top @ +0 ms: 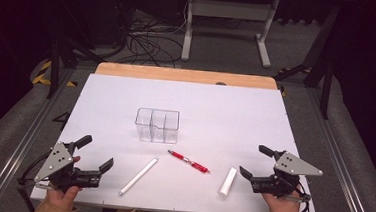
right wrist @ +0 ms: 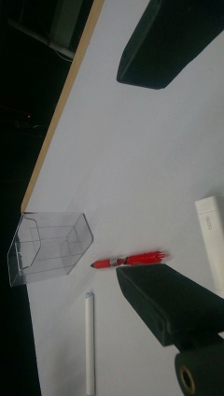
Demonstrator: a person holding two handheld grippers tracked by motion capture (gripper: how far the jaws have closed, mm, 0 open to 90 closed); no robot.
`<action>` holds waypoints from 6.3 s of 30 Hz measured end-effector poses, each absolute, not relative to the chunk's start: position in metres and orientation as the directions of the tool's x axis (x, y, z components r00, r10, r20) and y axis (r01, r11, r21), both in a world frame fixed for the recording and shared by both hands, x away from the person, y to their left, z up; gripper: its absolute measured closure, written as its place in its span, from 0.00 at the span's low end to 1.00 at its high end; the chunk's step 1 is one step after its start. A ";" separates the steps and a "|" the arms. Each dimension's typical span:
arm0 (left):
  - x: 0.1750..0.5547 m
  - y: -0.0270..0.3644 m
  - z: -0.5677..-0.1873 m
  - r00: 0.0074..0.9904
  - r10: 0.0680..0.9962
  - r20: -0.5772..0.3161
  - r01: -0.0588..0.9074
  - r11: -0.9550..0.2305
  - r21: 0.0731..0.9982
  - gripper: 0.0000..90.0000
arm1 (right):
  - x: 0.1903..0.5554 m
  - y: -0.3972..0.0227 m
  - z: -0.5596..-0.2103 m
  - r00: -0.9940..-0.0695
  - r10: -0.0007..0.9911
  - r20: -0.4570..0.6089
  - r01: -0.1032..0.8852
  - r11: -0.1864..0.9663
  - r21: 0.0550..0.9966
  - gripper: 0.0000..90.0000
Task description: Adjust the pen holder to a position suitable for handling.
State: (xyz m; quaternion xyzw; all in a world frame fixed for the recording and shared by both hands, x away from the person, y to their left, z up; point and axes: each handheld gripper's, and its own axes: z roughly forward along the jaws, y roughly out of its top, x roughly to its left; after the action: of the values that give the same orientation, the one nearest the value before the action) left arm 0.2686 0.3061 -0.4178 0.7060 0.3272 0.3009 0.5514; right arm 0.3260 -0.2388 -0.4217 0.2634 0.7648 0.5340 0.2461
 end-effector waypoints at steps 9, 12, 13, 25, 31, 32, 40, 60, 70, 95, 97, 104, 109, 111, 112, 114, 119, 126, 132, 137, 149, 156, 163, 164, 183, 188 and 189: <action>0.269 0.304 -0.418 0.603 0.794 0.076 0.138 -0.198 0.970 0.04 | 0.325 -0.237 -0.421 -0.746 0.660 -0.092 0.141 0.291 0.946 0.09; 0.268 0.305 -0.417 0.590 0.804 0.080 0.136 -0.197 0.971 0.04 | 0.325 -0.237 -0.420 -0.748 0.656 -0.101 0.138 0.302 0.943 0.09; 0.268 0.304 -0.417 0.585 0.807 0.080 0.137 -0.195 0.971 0.04 | 0.325 -0.237 -0.420 -0.749 0.654 -0.102 0.137 0.303 0.943 0.09; 0.268 0.302 -0.417 0.583 0.810 0.070 0.134 -0.180 0.975 0.04 | 0.324 -0.238 -0.417 -0.755 0.650 -0.090 0.158 0.313 0.936 0.13; 0.267 0.301 -0.417 0.580 0.809 0.095 0.128 -0.206 0.970 0.05 | 0.323 -0.236 -0.415 -0.757 0.649 -0.076 0.170 0.307 0.936 0.13; 0.267 0.301 -0.416 0.585 0.806 0.091 0.130 -0.204 0.970 0.05 | 0.323 -0.236 -0.414 -0.756 0.650 -0.079 0.170 0.312 0.935 0.14; 0.267 0.301 -0.417 0.578 0.810 0.096 0.138 -0.213 0.967 0.05 | 0.325 -0.232 -0.410 -0.759 0.647 -0.075 0.174 0.313 0.934 0.16; 0.267 0.301 -0.417 0.585 0.807 0.089 0.141 -0.209 0.968 0.06 | 0.346 -0.192 -0.394 -0.814 0.579 -0.050 0.204 0.365 0.909 0.18; 0.268 0.302 -0.418 0.586 0.806 0.080 0.147 -0.202 0.968 0.06 | 0.359 -0.164 -0.388 -0.837 0.543 -0.074 0.197 0.423 0.884 0.20; 0.269 0.302 -0.418 0.587 0.806 0.079 0.148 -0.202 0.968 0.06 | 0.380 -0.113 -0.376 -0.894 0.444 -0.069 0.175 0.485 0.857 0.22; 0.269 0.302 -0.418 0.588 0.805 0.078 0.149 -0.203 0.968 0.06 | 0.381 -0.112 -0.376 -0.896 0.440 -0.058 0.181 0.481 0.858 0.22; 0.269 0.302 -0.418 0.587 0.806 0.076 0.150 -0.201 0.968 0.06 | 0.386 -0.114 -0.375 -0.909 0.416 0.031 0.232 0.441 0.867 0.23; 0.270 0.302 -0.419 0.588 0.806 0.075 0.151 -0.201 0.968 0.06 | 0.387 -0.111 -0.370 -0.899 0.436 0.041 0.263 0.464 0.846 0.29; 0.270 0.302 -0.419 0.587 0.806 0.076 0.151 -0.201 0.968 0.06 | 0.388 -0.109 -0.370 -0.897 0.441 0.039 0.270 0.477 0.837 0.29; 0.270 0.302 -0.419 0.587 0.806 0.076 0.151 -0.202 0.968 0.06 | 0.390 -0.104 -0.372 -0.895 0.445 0.027 0.280 0.514 0.811 0.32; 0.270 0.302 -0.419 0.587 0.806 0.076 0.151 -0.201 0.968 0.06 | 0.391 -0.101 -0.373 -0.896 0.443 0.028 0.286 0.530 0.798 0.33; 0.270 0.302 -0.419 0.586 0.807 0.077 0.151 -0.202 0.968 0.06 | 0.395 -0.082 -0.383 -0.903 0.430 -0.020 0.292 0.644 0.707 0.38; 0.270 0.303 -0.419 0.586 0.806 0.076 0.152 -0.202 0.968 0.06 | 0.401 -0.066 -0.394 -0.914 0.404 -0.043 0.289 0.721 0.630 0.43; 0.270 0.303 -0.419 0.588 0.806 0.076 0.153 -0.202 0.967 0.06 | 0.404 -0.057 -0.401 -0.917 0.396 -0.043 0.299 0.755 0.584 0.48; 0.270 0.303 -0.419 0.587 0.807 0.062 0.155 -0.187 0.970 0.06 | 0.407 -0.051 -0.409 -0.918 0.396 -0.032 0.317 0.780 0.540 0.53; 0.270 0.303 -0.419 0.586 0.807 0.071 0.154 -0.197 0.968 0.06 | 0.413 -0.038 -0.422 -0.913 0.408 -0.015 0.357 0.815 0.455 0.62; 0.270 0.303 -0.419 0.585 0.807 0.073 0.153 -0.199 0.968 0.06 | 0.415 -0.029 -0.432 -0.915 0.401 -0.032 0.358 0.849 0.389 0.70; 0.271 0.303 -0.419 0.588 0.805 0.076 0.156 -0.205 0.966 0.06 | 0.415 -0.024 -0.436 -0.914 0.403 -0.042 0.363 0.861 0.357 0.78; 0.271 0.303 -0.419 0.587 0.806 0.078 0.154 -0.206 0.966 0.06 | 0.415 -0.023 -0.436 -0.913 0.405 -0.044 0.366 0.862 0.350 0.80; 0.270 0.303 -0.419 0.590 0.804 0.073 0.153 -0.200 0.968 0.06 | 0.414 -0.018 -0.437 -0.916 0.394 -0.068 0.354 0.878 0.322 0.88; 0.271 0.303 -0.419 0.590 0.804 0.073 0.154 -0.201 0.967 0.06 | 0.414 -0.018 -0.437 -0.916 0.395 -0.071 0.354 0.879 0.321 0.88; 0.271 0.303 -0.420 0.589 0.805 0.072 0.154 -0.200 0.968 0.06 | 0.414 -0.018 -0.437 -0.916 0.394 -0.072 0.353 0.879 0.321 0.88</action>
State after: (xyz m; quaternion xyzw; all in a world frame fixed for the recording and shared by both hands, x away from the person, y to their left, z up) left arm 0.2708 0.3028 -0.4195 0.7125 0.3363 0.3036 0.5358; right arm 0.4140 -0.0175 -0.4369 0.1933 0.9669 0.1525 0.0677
